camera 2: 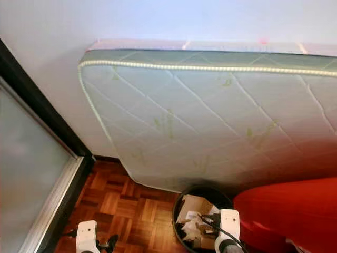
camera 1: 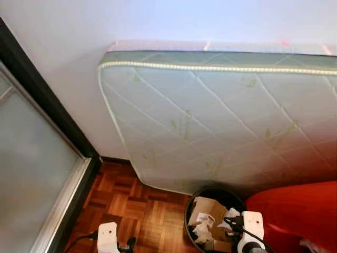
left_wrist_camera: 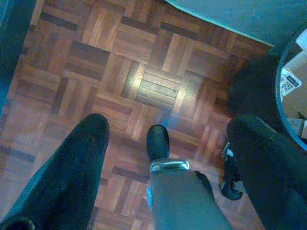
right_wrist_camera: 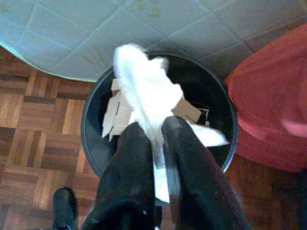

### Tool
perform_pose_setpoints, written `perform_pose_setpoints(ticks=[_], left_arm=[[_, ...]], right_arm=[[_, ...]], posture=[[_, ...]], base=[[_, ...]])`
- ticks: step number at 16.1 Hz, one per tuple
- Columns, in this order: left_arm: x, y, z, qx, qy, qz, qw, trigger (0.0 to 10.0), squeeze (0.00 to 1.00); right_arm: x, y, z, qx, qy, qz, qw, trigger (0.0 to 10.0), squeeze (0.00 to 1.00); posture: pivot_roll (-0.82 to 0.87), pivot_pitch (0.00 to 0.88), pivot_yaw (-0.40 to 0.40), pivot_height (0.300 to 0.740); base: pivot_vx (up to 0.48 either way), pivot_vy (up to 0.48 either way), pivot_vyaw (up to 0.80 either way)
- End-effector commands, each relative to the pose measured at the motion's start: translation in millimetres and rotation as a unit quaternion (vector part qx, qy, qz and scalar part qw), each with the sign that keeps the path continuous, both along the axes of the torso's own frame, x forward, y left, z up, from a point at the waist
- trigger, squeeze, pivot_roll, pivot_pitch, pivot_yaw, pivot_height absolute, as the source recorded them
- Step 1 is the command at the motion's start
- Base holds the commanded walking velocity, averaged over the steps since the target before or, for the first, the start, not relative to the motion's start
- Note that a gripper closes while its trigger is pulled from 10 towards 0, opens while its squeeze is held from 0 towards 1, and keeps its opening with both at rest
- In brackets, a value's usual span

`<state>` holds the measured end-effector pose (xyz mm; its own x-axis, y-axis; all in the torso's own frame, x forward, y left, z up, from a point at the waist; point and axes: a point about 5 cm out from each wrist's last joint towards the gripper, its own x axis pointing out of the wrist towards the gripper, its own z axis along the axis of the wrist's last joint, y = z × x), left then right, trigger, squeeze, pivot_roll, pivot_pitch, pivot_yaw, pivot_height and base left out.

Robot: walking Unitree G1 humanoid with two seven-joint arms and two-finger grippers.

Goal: Clean up the room

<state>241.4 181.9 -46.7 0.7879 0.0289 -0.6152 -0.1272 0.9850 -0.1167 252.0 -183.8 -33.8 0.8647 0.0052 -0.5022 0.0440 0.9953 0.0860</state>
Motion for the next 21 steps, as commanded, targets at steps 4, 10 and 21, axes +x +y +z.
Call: perform_pose_setpoints(ticks=[4,10,21], left_arm=[[-12.1,2.1,-9,0.000,0.025,0.003,1.000,10.0,0.00],[-12.0,2.7,-8,0.002,0.025,0.001,1.000,10.0,0.00],[-12.0,3.5,-9,0.011,0.030,0.003,0.999,10.0,0.00]], right_arm=[[-9.8,0.7,-7,0.006,0.013,-0.004,1.000,10.0,0.99],[-9.7,1.4,-7,0.007,0.012,-0.002,1.000,10.0,0.98],[-17.9,-1.6,-19,-0.013,0.098,-0.033,0.995,10.0,0.00]], posture=[[-0.01,0.305,0.045,0.740],[-0.01,0.310,0.048,0.740],[-0.01,0.283,0.057,0.740]], base=[[0.000,0.000,0.00],[0.000,0.000,0.00],[0.000,0.000,0.00]])
